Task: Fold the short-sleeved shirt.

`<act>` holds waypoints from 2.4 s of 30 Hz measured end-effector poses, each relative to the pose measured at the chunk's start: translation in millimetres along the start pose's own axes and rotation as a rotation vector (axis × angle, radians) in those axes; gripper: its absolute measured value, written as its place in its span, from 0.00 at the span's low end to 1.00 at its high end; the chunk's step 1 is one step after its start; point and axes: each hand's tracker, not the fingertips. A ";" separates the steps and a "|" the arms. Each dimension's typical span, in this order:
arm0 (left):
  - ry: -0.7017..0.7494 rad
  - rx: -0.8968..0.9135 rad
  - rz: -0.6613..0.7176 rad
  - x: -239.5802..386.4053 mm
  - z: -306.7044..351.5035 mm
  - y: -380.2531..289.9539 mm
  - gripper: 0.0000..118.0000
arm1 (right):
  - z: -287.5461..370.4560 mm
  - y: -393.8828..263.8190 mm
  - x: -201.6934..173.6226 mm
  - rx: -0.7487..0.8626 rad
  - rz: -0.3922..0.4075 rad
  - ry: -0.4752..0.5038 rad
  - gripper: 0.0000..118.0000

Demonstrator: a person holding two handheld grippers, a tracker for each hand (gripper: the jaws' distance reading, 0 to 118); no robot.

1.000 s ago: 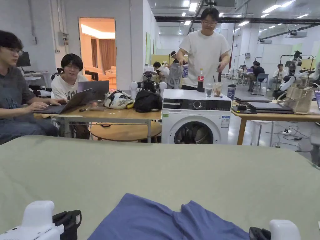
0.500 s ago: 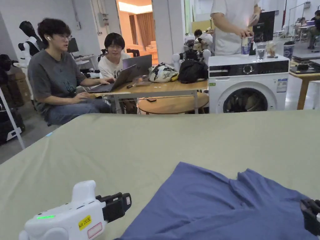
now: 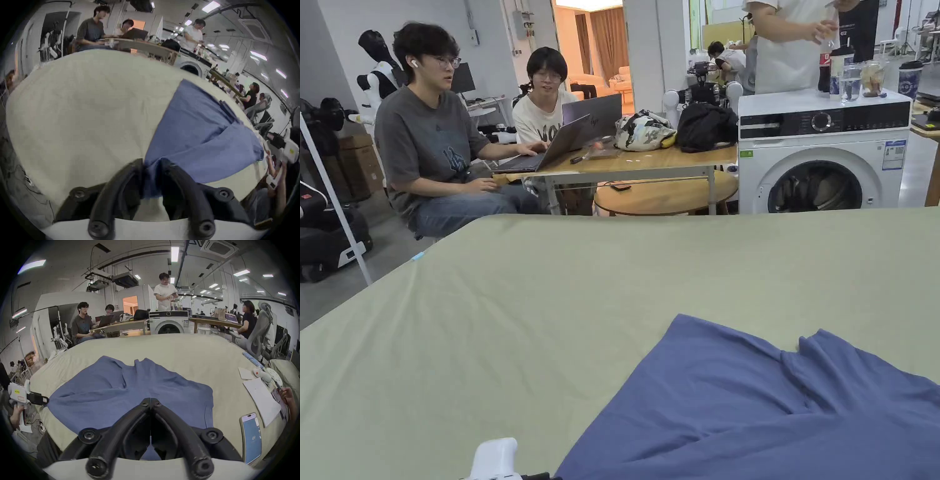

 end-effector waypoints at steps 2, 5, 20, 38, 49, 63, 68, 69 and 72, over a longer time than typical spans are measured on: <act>-0.015 0.024 0.012 -4.3 -7.2 0.7 0.01 | -5.9 1.0 7.4 -0.019 -0.011 0.002 0.00; -0.008 -0.007 -0.008 -10.4 -12.5 8.4 0.01 | -7.6 9.5 22.2 -0.023 -0.028 0.006 0.00; 0.025 -0.059 -0.032 -2.2 -5.3 13.2 0.01 | -208.8 106.9 79.8 -0.428 0.126 -0.021 0.48; -0.057 0.245 -0.029 25.3 54.3 56.2 0.01 | -122.8 156.5 68.6 -0.226 0.096 -0.006 0.00; -0.112 0.560 -0.227 130.7 128.5 274.8 0.00 | -1.7 300.4 81.9 0.146 0.039 -0.115 0.00; 0.030 0.767 -0.204 156.0 153.0 491.8 0.00 | -21.3 492.0 46.3 0.382 0.016 -0.223 0.00; 0.058 0.772 -0.201 160.7 156.4 505.3 0.00 | -24.3 524.8 27.4 0.415 0.029 -0.248 0.00; 0.081 0.763 -0.187 161.7 154.8 508.8 0.00 | -24.3 524.2 24.9 0.419 0.031 -0.247 0.00; 0.038 0.768 -0.163 158.8 146.5 496.8 0.00 | -22.1 511.5 22.2 0.422 0.047 -0.220 0.00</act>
